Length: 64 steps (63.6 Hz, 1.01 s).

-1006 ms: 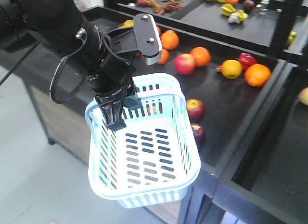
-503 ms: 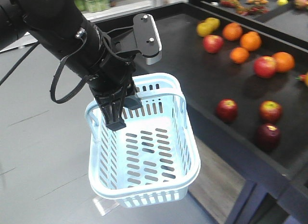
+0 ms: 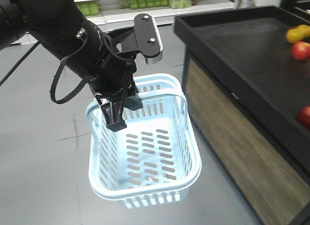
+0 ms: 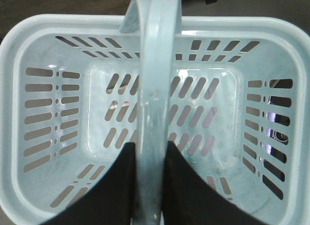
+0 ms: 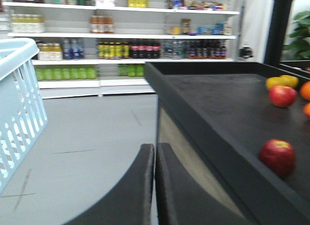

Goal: Pick three apples into basket with both arms
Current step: 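Turn the base away from the table while holding the basket up, then drive the base across the aisle carrying the basket in the left gripper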

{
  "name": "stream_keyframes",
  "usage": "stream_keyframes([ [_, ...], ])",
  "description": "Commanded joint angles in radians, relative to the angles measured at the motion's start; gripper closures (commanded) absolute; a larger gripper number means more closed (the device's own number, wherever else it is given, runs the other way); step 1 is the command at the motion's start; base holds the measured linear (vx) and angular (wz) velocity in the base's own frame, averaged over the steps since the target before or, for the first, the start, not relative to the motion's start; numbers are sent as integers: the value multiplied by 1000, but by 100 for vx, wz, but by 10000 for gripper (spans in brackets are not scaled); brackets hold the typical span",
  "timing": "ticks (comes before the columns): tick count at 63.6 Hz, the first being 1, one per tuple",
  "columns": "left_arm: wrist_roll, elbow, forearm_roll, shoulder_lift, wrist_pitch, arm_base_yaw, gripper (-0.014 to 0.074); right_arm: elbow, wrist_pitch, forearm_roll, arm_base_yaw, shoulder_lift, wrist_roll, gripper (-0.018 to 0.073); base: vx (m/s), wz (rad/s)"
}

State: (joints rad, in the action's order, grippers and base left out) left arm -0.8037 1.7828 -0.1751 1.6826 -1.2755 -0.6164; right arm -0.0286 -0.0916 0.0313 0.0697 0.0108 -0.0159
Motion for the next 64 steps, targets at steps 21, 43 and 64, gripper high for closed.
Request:
stream_keyframes([
  [21, 11, 31, -25, -49, 26, -3, 603, -5, 74, 8, -1, 12, -2, 568, -16, 48],
  [43, 11, 31, -25, -49, 26, -3, 603, -5, 74, 8, -1, 12, -2, 568, -10, 35],
  [64, 11, 31, -25, -49, 26, -3, 603, -5, 74, 8, -1, 12, -2, 568, -4, 25],
])
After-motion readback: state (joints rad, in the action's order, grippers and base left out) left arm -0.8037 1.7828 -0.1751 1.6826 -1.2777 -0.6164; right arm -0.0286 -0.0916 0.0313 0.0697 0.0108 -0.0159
